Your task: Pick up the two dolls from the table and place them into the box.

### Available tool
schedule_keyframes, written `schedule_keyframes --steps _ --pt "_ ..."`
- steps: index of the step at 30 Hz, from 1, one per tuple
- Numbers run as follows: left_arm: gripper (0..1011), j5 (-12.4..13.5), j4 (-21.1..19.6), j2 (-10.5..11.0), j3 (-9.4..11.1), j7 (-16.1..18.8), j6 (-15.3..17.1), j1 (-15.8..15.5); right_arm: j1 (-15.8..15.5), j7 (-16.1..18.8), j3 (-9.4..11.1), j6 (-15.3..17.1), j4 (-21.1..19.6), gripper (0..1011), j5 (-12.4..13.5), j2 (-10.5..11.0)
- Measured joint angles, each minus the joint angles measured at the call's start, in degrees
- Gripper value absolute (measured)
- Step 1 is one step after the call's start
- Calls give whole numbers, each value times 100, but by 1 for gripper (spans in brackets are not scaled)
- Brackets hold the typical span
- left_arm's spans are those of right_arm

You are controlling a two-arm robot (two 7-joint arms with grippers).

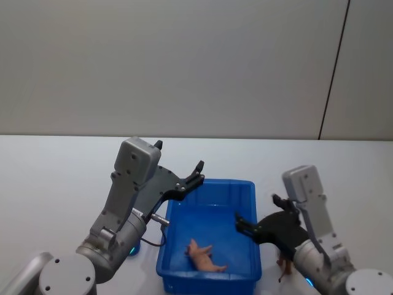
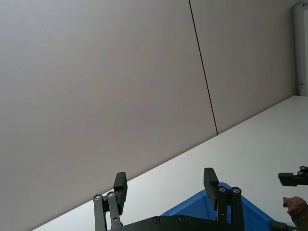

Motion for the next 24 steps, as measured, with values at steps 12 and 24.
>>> schedule_keyframes --steps 12,24 --pt "1002 0 0 0 0 0 0 0 -451 -805 92 331 -526 1001 19 194" --pt "1001 0 0 0 0 1 0 0 -672 -1133 120 543 -584 1001 105 216"
